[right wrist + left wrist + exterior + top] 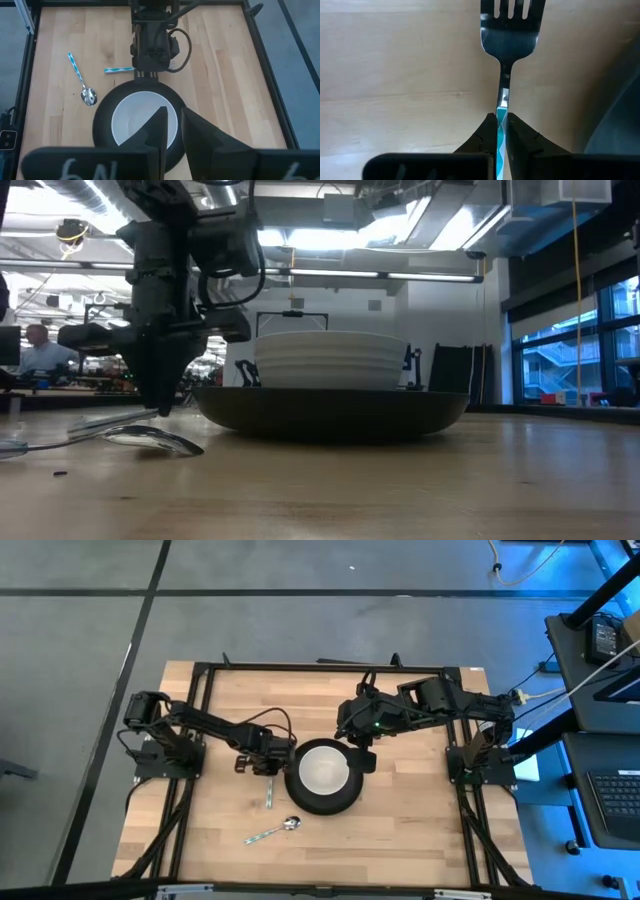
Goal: Set table place
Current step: Move the blue fork to the left of the black plate
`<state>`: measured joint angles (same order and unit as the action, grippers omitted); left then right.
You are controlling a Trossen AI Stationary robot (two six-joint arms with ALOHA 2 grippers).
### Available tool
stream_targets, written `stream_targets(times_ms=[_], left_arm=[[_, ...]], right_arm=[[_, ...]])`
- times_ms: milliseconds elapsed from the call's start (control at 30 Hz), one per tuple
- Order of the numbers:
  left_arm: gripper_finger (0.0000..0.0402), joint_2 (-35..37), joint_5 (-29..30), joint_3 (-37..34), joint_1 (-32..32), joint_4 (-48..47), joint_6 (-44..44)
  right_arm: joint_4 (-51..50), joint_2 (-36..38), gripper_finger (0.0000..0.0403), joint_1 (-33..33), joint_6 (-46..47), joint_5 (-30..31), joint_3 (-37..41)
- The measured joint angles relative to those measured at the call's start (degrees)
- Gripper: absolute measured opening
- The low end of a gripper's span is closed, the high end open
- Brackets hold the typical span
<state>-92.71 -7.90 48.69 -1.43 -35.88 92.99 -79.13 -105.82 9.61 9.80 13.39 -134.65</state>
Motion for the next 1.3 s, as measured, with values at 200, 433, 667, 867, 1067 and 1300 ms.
stream_targets(times_ms=[200, 433, 667, 867, 1067, 1300], left_arm=[[0.0014, -0.74, -0.18, 0.02, 0.96, 0.14, 0.00], [0.0041, -3.62, -3.53, 0.31, 1.07, 1.82, -0.42], [0.0053, -3.71, -1.90, 0.22, 0.83, 2.13, -0.48], [0.0054, -3.08, -1.20, 0.11, 1.03, 2.34, -0.50], [0.0053, -3.10, -1.97, 0.11, 1.07, 2.27, -1.89], [0.0053, -1.76, -1.42, -0.13, 1.06, 2.12, -2.12]], right_arm=[[-0.01, 0.00, 0.0058, 0.00, 0.00, -0.02, 0.00], [-0.14, 0.00, 0.0058, 0.00, -1.04, -0.04, 0.00], [-0.22, 0.00, 0.0058, -0.01, -1.51, -1.02, 0.00], [-0.20, 0.00, 0.0058, -0.01, -2.73, -1.05, 0.00], [-0.15, 0.00, 0.0058, -0.02, -2.78, -1.03, 0.00], [-0.13, 0.00, 0.0058, -0.02, -2.59, -1.03, 0.00]])
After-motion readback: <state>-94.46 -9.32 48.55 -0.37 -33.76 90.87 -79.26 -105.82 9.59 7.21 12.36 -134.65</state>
